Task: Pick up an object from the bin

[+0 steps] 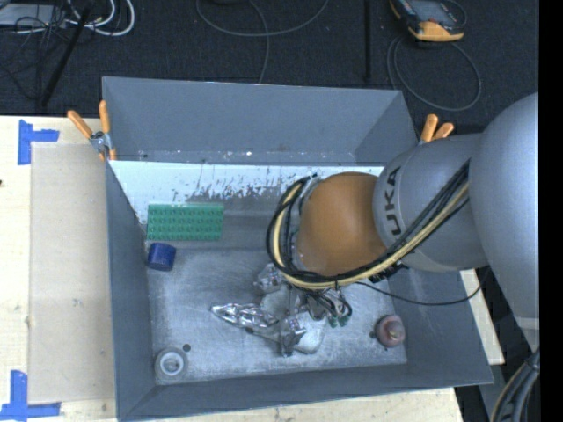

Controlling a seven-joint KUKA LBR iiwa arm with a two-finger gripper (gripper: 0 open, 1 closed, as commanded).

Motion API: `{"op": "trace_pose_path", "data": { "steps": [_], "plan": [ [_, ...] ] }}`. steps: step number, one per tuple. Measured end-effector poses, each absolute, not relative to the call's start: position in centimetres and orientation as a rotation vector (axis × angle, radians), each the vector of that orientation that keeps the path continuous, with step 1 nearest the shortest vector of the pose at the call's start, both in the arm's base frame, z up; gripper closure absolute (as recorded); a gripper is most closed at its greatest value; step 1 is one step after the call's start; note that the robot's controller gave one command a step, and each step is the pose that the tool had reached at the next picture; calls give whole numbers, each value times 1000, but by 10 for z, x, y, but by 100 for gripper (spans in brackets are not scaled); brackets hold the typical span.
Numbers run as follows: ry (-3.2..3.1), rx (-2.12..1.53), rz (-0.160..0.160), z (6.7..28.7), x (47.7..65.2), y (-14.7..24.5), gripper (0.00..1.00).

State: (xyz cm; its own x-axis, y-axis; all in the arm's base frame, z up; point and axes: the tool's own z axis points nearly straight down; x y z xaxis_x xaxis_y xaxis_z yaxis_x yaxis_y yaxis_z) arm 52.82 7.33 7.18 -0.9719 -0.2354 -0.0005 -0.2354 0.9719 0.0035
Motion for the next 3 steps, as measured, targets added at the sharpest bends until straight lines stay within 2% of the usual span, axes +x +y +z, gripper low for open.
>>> {"op": "trace_pose_path", "data": {
  "steps": [1,2,3],
  "plan": [
    [3127,-296,4,74,519,115,0],
    [3121,-288,4,76,521,114,100],
    [3117,-320,2,205,528,123,100]
  ]
}}
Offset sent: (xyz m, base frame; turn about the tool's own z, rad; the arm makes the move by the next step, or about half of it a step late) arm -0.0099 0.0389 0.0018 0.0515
